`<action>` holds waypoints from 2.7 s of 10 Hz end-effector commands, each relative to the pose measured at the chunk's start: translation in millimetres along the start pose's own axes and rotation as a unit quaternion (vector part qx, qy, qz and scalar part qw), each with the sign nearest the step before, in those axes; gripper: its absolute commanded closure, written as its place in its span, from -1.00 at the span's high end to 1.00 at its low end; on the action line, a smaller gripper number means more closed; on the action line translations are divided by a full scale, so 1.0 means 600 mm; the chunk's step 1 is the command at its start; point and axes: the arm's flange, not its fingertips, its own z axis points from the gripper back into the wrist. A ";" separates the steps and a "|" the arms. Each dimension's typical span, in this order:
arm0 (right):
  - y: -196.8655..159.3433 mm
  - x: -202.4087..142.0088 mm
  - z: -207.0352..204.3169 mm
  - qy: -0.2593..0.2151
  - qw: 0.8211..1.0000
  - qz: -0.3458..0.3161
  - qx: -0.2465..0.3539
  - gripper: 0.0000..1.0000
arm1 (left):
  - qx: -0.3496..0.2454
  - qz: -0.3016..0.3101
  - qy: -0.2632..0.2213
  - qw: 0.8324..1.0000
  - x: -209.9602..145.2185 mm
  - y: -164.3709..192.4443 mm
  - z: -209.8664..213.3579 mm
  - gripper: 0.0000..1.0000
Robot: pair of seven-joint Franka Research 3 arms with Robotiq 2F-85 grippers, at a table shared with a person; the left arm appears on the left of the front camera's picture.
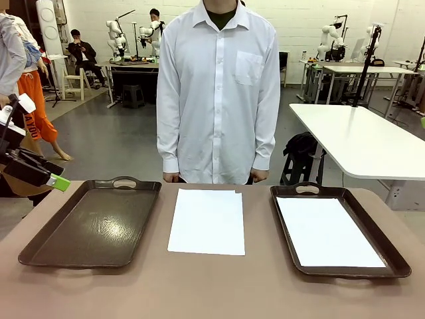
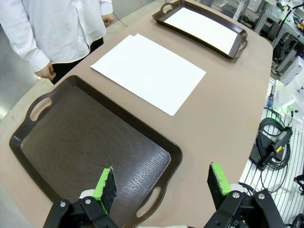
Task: Sort the A4 documents.
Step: Receive the A4 Paper.
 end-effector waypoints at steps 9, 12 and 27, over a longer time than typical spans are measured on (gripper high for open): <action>0.040 -0.045 -0.083 0.184 0.979 0.071 0.058 1.00 | -0.004 -0.007 -0.009 1.000 -0.002 0.004 -0.001 1.00; 0.036 -0.040 -0.075 0.171 0.982 0.065 0.043 1.00 | -0.004 -0.007 -0.009 1.000 -0.002 0.004 -0.001 1.00; 0.042 -0.040 -0.084 0.178 0.981 0.061 0.054 1.00 | -0.004 -0.007 -0.009 1.000 -0.002 0.004 -0.001 1.00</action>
